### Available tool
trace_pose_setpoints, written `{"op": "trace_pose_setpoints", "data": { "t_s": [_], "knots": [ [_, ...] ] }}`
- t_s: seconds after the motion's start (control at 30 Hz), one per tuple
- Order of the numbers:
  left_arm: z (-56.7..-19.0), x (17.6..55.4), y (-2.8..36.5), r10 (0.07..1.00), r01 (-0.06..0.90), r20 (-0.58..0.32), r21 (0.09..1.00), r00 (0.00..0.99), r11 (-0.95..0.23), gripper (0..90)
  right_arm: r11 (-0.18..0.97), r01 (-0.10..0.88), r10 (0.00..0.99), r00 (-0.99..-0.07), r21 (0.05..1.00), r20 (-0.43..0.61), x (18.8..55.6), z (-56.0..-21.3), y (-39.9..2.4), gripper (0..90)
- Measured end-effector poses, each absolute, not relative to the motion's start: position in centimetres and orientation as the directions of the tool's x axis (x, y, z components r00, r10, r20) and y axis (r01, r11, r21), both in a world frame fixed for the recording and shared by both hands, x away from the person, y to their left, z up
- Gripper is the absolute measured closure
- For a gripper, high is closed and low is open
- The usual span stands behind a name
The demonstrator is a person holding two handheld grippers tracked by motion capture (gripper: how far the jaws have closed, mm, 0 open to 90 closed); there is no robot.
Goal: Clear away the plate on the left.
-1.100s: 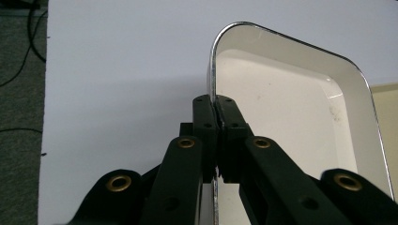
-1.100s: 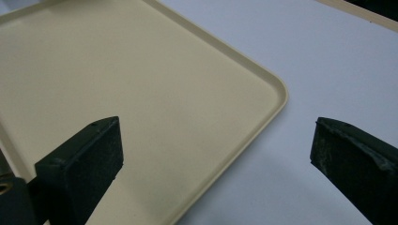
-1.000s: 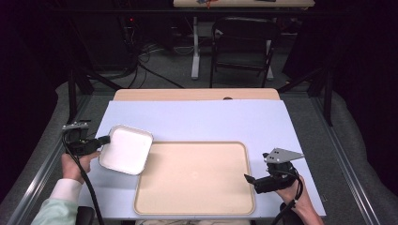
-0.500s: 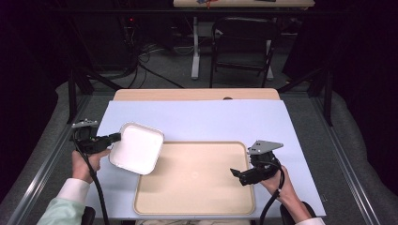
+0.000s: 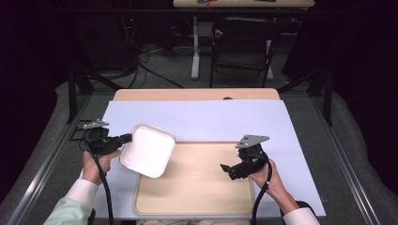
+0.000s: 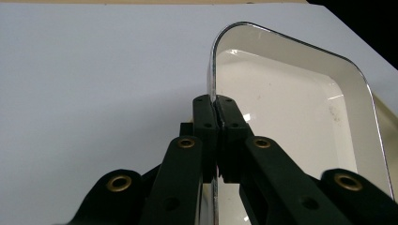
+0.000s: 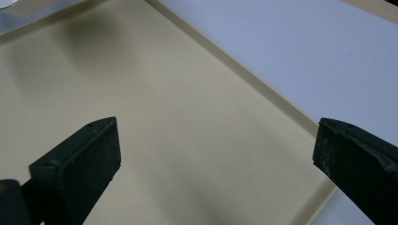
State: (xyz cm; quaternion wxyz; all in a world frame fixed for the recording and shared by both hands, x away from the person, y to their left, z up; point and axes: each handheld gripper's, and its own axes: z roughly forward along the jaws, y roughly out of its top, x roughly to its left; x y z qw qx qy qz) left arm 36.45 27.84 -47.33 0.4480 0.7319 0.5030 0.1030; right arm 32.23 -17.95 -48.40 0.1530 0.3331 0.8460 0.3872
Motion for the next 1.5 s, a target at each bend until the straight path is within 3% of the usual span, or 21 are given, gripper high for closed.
{"op": "trace_pose_setpoints", "data": {
  "t_s": [0.8,1.5],
  "knots": [
    [-47.2,36.4,23.3,0.793,0.608,-0.282,0.782,0.539,-0.136,88.2,0.423,0.481,0.626,-0.768,0.768,0.136,33.6,-48.4,-13.3,0.1],
    [-47.2,36.1,21.0,0.801,0.571,-0.267,0.814,0.536,-0.11,88.1,0.402,0.487,0.591,-0.785,0.775,0.187,33.8,-48.7,-9.2,17.6]
  ]
}}
